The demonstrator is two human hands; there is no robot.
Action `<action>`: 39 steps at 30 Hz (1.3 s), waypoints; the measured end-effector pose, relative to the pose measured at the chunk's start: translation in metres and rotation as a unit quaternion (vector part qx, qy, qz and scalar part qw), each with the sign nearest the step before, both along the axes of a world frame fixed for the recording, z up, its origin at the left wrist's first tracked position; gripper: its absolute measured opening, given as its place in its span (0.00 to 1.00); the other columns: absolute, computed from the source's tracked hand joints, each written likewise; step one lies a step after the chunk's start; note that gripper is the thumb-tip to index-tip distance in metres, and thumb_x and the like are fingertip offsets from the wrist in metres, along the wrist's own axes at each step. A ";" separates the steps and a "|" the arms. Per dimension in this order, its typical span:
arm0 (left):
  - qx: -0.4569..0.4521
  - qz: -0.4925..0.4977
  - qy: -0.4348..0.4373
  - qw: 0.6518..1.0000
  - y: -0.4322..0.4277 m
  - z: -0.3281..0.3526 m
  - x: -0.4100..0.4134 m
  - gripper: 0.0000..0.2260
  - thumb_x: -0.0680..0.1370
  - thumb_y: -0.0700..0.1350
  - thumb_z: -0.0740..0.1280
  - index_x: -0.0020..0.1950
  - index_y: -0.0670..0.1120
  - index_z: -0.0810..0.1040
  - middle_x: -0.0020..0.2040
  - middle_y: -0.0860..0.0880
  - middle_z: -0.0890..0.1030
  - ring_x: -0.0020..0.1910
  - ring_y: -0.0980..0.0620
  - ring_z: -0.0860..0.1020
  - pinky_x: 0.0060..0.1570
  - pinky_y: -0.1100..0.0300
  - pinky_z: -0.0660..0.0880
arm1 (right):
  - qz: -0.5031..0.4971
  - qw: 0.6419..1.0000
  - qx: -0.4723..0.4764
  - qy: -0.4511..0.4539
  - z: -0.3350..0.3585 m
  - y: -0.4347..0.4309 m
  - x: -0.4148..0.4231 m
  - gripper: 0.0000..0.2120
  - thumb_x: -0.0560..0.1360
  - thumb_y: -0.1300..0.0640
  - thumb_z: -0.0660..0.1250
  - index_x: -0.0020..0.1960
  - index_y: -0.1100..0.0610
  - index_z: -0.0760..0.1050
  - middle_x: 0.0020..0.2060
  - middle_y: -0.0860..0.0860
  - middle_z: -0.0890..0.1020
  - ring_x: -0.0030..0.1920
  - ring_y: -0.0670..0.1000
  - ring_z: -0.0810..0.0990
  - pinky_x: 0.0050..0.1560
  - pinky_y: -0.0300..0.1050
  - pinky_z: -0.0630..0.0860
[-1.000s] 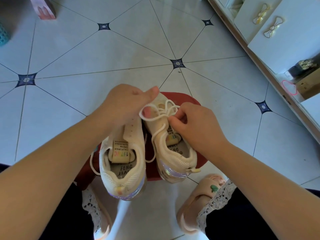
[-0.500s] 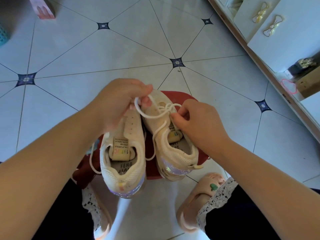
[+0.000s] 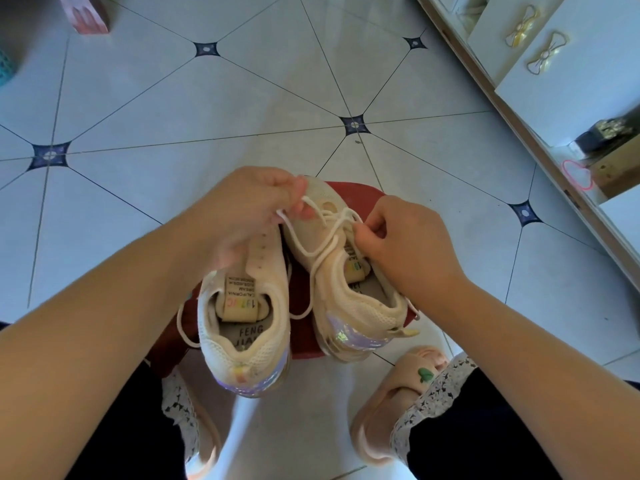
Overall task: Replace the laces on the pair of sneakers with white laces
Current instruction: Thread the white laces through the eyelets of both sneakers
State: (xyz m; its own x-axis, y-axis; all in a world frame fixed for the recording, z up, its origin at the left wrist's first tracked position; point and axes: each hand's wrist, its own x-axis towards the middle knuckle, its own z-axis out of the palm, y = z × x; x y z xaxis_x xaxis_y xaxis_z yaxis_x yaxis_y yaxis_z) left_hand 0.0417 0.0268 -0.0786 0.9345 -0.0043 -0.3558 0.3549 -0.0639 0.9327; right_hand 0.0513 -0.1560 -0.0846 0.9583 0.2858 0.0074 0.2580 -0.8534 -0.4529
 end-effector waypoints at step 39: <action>0.235 -0.115 -0.002 0.965 -0.004 0.002 -0.009 0.12 0.79 0.42 0.60 0.36 0.48 0.76 0.31 0.58 0.80 0.31 0.67 0.78 0.28 0.76 0.70 | -0.057 0.985 0.152 0.059 -0.010 -0.015 0.019 0.13 0.75 0.58 0.64 0.35 0.45 0.73 0.30 0.41 0.75 0.28 0.33 0.70 0.29 0.23 0.64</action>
